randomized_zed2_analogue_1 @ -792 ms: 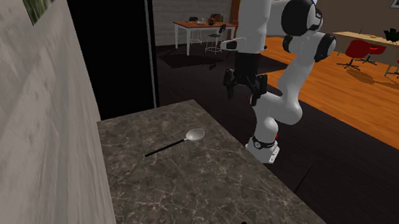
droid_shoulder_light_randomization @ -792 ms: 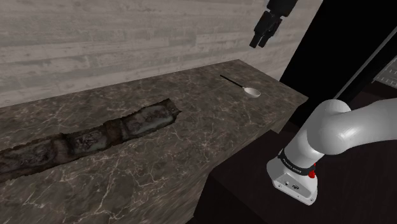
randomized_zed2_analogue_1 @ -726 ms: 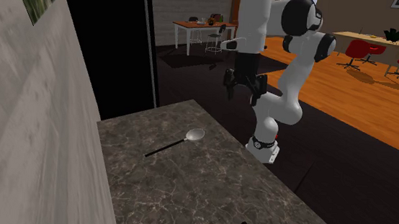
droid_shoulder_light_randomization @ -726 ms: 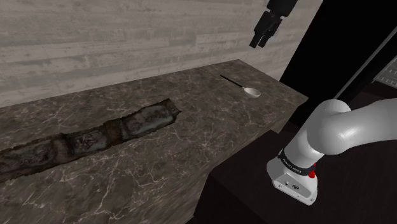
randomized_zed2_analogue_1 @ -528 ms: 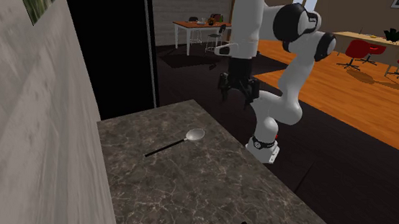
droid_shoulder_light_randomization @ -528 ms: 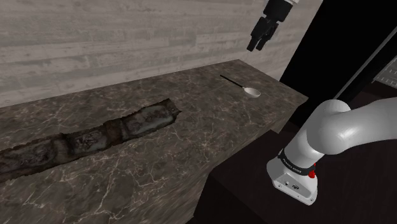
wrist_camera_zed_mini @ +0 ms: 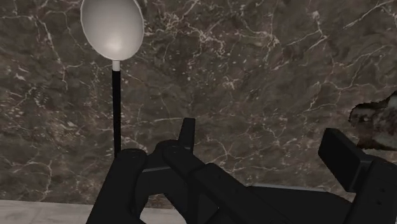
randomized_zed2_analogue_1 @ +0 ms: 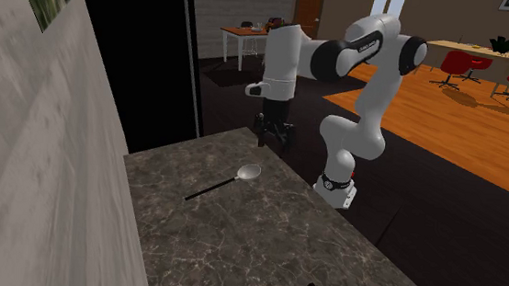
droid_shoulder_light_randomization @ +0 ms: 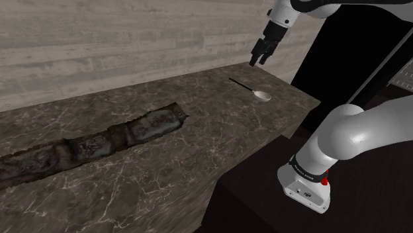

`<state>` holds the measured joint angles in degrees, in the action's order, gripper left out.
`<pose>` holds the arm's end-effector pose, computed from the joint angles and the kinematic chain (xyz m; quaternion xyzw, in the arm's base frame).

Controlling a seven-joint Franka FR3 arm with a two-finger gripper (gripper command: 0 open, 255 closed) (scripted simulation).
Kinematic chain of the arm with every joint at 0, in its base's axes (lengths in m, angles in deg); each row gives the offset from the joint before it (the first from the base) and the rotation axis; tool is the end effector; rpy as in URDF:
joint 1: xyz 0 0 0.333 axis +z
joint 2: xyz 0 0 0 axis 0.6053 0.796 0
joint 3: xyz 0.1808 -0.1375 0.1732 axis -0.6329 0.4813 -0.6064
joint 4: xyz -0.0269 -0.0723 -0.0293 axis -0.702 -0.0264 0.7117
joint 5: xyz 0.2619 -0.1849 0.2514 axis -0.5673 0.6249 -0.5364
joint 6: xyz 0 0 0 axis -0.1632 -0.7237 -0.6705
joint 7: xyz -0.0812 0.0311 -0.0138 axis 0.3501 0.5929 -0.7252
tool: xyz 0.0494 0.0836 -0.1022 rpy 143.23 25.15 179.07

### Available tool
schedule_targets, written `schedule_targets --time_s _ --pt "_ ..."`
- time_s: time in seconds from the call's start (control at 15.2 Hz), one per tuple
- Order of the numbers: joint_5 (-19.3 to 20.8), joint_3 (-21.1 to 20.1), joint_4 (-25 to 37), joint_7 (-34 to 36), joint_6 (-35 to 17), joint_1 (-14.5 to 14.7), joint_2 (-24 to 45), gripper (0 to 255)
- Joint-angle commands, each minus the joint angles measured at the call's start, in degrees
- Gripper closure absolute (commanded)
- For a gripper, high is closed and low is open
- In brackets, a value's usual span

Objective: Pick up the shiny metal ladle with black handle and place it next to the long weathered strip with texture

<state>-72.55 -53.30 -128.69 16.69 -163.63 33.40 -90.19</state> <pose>0.3927 -0.0946 0.4810 -0.9948 0.0410 -0.0665 0.0656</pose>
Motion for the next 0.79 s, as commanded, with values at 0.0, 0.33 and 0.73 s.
schedule_targets --time_s 0.0,0.33,0.73 --pt "0.6 1.4 -1.0 -1.1 -3.2 -0.7 2.2 0" --pt "1.4 4.9 -2.2 -3.8 -11.0 -2.1 9.1 0" --pt "0.6 9.4 -1.6 -7.8 -19.9 -3.1 19.1 0"
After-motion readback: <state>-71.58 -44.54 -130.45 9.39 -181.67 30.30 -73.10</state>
